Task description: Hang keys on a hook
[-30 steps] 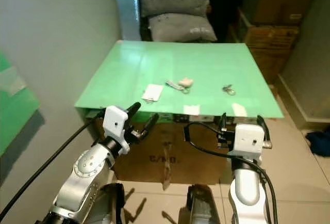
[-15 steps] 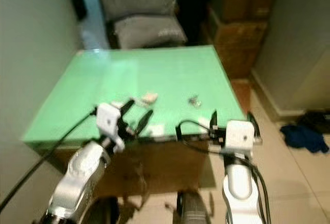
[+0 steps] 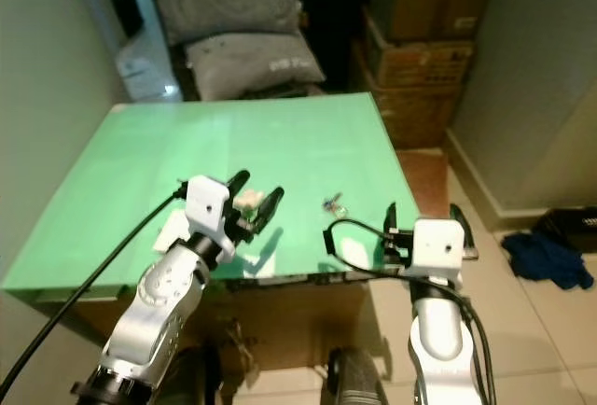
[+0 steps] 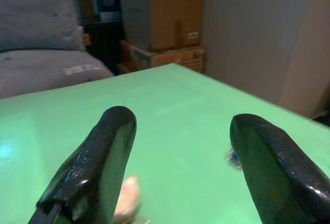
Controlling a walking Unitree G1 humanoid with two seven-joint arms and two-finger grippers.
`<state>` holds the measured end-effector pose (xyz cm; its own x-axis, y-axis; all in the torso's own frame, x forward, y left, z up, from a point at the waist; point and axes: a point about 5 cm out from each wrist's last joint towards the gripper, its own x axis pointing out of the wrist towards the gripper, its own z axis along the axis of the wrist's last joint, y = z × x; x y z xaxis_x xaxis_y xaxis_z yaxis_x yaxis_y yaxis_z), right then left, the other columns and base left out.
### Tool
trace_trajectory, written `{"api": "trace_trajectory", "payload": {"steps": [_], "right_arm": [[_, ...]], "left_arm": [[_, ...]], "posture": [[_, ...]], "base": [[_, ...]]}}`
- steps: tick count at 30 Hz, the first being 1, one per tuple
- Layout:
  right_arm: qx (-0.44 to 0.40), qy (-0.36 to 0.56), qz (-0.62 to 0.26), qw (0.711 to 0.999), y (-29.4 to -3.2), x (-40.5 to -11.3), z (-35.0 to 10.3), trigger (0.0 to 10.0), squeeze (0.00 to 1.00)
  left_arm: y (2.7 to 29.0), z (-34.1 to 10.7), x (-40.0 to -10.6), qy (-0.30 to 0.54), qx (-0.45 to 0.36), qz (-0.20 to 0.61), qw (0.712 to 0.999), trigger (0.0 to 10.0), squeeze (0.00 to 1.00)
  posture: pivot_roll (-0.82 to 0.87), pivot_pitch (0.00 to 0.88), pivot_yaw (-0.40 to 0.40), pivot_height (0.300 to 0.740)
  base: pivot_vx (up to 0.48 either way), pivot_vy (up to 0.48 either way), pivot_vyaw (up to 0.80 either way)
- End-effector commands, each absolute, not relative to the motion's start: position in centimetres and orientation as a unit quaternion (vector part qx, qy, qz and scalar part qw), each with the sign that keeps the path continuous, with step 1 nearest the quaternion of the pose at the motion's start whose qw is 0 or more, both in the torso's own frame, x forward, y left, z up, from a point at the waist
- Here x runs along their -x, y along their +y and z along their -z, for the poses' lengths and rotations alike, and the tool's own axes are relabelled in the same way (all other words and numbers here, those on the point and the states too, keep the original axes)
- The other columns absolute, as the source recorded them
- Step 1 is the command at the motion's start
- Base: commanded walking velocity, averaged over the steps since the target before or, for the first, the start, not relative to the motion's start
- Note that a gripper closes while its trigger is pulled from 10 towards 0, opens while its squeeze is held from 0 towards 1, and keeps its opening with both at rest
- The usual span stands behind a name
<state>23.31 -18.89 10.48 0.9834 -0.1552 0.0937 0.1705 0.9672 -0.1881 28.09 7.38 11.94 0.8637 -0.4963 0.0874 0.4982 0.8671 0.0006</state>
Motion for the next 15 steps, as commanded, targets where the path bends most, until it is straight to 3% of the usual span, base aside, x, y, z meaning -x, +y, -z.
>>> {"api": "trace_trajectory", "payload": {"steps": [1,7,12,15], "right_arm": [[0.093,-0.031,0.082,0.992,-18.86,-23.22,-10.26,10.0,0.0],[0.092,-0.026,0.078,0.992,-18.72,-23.18,-10.04,10.0,0.0],[0.081,-0.026,0.078,0.993,-18.94,-23.5,-10.12,10.0,0.0],[0.082,-0.026,0.079,0.993,-19.07,-23.57,-10.1,10.0,0.0]], "left_arm": [[7.15,-11.93,-28.28,-0.041,0.002,0.266,0.963,10.0,0.0],[7.15,-11.99,-28.42,-0.041,0.0,0.269,0.962,10.0,0.0],[6.94,-11.97,-28.0,-0.043,0.001,0.275,0.96,10.0,0.0],[6.78,-12.02,-27.75,-0.046,0.008,0.282,0.958,10.0,0.0]], "posture": [[-0.16,0.014,0.078,0.603],[-0.16,0.01,0.083,0.603],[-0.15,0.001,0.078,0.607],[-0.15,0.0,0.076,0.62]], "base": [[0.0,0.0,0.0],[0.0,0.0,0.0],[0.0,0.0,0.49],[0.212,-0.322,0.43]]}}
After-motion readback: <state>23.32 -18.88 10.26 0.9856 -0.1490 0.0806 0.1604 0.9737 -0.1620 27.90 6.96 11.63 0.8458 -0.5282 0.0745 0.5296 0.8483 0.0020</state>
